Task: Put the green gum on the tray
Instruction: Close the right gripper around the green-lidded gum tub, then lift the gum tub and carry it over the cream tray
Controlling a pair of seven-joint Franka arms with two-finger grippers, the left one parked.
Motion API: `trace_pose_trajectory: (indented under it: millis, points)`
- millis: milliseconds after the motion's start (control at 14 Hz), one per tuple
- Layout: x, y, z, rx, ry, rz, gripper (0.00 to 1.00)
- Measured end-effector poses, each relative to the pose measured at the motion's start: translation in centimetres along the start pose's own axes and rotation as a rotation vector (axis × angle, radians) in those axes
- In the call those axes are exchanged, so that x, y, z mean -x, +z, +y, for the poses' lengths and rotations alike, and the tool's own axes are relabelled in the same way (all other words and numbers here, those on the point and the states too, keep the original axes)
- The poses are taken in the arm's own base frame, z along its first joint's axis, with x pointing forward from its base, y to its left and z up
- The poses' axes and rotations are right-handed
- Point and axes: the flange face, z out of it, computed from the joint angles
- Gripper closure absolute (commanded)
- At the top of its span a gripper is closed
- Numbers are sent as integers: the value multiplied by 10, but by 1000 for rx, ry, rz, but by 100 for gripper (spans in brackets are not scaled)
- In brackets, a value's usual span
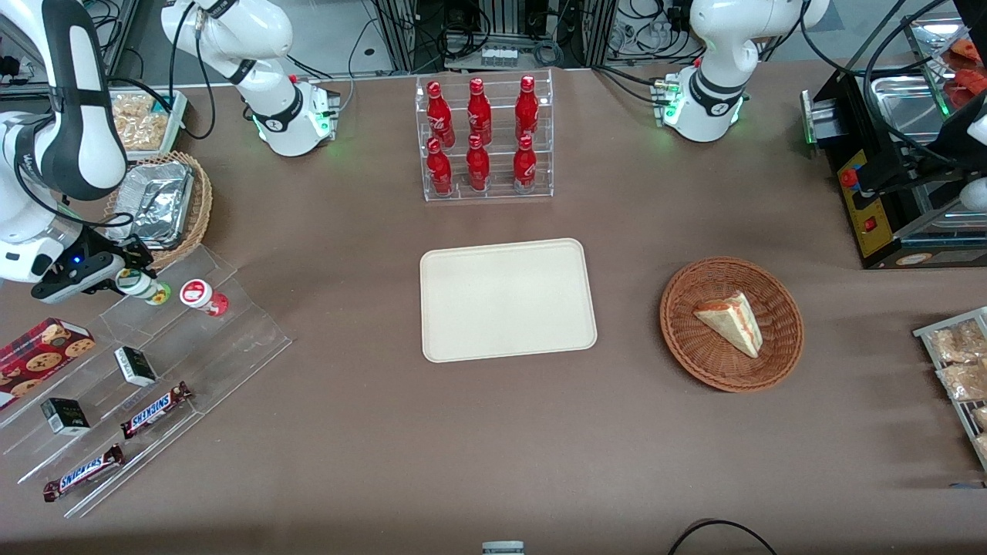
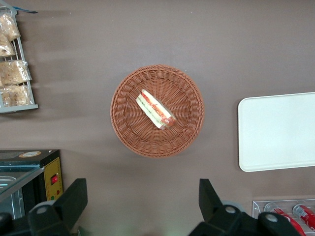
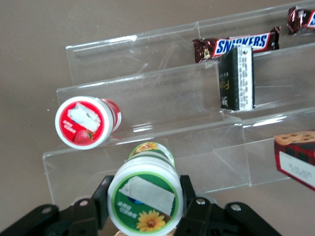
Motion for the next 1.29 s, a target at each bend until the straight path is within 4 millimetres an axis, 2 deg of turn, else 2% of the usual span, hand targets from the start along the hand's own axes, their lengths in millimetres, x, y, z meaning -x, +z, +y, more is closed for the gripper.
trace_pose_trajectory:
  millis: [143, 286, 357, 500, 643, 929, 1071, 1286]
  points:
    - [-20, -24, -4, -23, -30, -12, 100]
    - [-49, -63, -13, -43, -41, -19, 100]
    - [-67, -82, -25, -52, -32, -22, 100]
    - [-104, -114, -61, -71, 7, -37, 100]
    - [-141, -130, -107, -75, 60, -43, 100]
    - [-204, -130, -217, -72, 181, -57, 100]
    - [-232, -122, -268, -67, 233, -73, 100]
    - [-269, -99, -333, -47, 334, -104, 100]
